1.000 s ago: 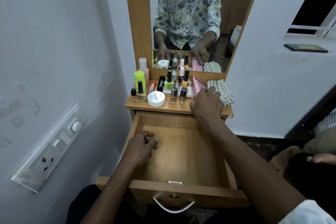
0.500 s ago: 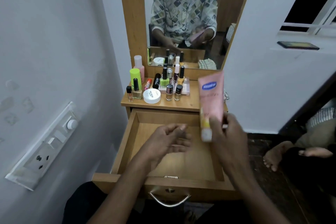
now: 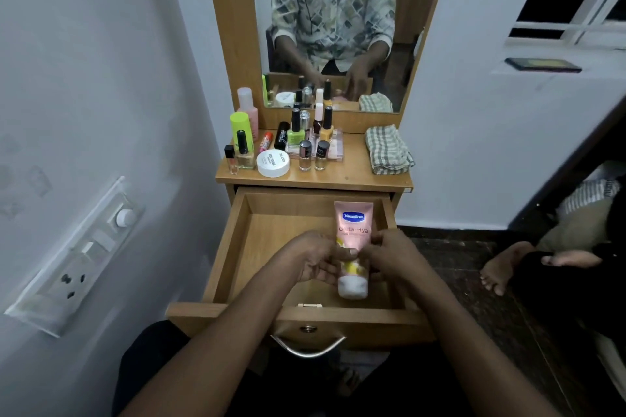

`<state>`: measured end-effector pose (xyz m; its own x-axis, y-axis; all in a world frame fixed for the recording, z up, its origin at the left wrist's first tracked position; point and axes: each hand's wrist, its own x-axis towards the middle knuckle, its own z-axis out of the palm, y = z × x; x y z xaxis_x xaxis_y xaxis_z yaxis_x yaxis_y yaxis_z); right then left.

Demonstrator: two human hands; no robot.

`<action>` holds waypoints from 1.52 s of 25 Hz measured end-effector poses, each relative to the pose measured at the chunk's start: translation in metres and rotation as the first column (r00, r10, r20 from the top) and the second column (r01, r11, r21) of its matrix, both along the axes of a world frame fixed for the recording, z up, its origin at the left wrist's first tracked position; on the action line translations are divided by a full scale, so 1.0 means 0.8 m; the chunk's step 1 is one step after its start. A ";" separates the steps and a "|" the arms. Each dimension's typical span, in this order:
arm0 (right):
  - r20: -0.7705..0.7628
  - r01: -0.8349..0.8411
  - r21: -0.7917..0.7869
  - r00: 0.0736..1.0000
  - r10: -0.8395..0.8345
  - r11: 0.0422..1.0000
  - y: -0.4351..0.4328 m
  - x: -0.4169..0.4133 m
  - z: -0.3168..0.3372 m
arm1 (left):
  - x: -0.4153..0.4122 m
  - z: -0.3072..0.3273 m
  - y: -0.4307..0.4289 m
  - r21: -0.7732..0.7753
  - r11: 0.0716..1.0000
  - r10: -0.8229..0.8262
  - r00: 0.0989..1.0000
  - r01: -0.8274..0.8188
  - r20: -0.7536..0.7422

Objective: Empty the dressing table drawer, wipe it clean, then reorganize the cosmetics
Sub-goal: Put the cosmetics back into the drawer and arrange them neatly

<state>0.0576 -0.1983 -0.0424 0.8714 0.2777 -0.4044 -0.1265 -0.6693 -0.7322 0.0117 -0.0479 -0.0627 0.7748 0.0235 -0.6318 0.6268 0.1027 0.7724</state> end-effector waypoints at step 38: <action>0.671 -0.222 0.042 0.729 0.137 0.974 0.121 0.112 0.062 | 0.073 0.072 0.069 0.634 0.361 0.165 0.716 -0.684 0.679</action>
<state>0.1473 -0.1018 0.0070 0.8355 0.4625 0.2967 0.5303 -0.5377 -0.6555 0.0704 0.0076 -0.0049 0.6273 0.7160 0.3064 0.2696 -0.5688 0.7770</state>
